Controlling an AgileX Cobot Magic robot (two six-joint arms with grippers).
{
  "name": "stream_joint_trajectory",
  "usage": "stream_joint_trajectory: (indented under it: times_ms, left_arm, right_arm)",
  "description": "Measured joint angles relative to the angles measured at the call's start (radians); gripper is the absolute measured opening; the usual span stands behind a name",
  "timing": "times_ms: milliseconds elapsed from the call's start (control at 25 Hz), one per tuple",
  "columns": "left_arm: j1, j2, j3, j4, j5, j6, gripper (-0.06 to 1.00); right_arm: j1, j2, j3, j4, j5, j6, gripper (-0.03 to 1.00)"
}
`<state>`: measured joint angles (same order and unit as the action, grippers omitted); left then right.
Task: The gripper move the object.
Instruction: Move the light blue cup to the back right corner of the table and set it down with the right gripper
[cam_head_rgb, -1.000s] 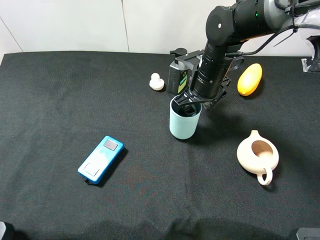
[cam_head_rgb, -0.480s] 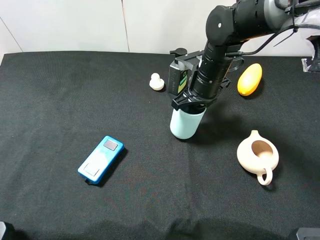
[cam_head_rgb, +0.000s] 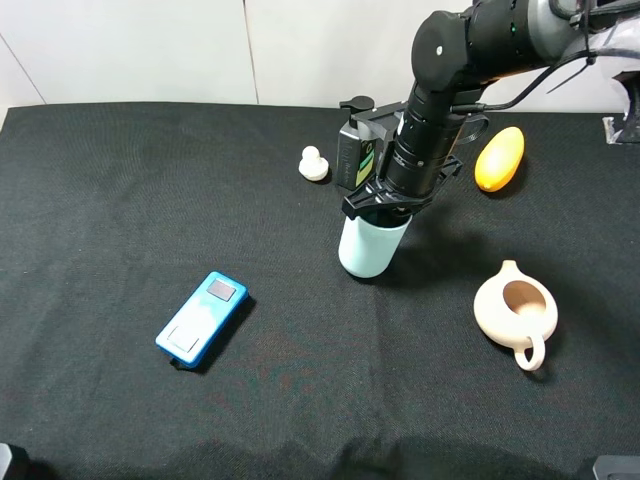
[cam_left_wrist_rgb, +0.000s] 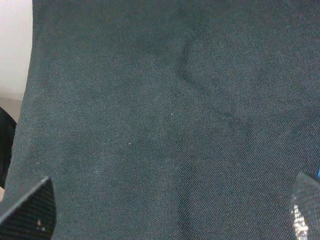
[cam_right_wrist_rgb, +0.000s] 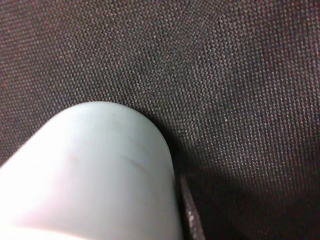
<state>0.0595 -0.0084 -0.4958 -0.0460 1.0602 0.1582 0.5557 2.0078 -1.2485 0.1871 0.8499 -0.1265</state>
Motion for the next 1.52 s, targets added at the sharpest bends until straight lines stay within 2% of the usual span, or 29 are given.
stream_joint_trajectory:
  times_ms: [280,1040,1320,1520]
  left_arm:
    - [0.0,0.0,0.0,0.0,0.0,0.0,0.99]
    - [0.0,0.0,0.0,0.0,0.0,0.0,0.99]
    - [0.0,0.0,0.0,0.0,0.0,0.0,0.99]
    - [0.0,0.0,0.0,0.0,0.0,0.0,0.99]
  right_arm:
    - [0.0,-0.008,-0.03,0.0,0.039,0.002,0.03]
    - [0.0,-0.015,-0.294,-0.002,0.349,0.022,0.03]
    - [0.0,-0.04,-0.322,-0.019,0.368,0.026,0.03]
    - [0.0,-0.079,-0.328,-0.088,0.37,0.029,0.03]
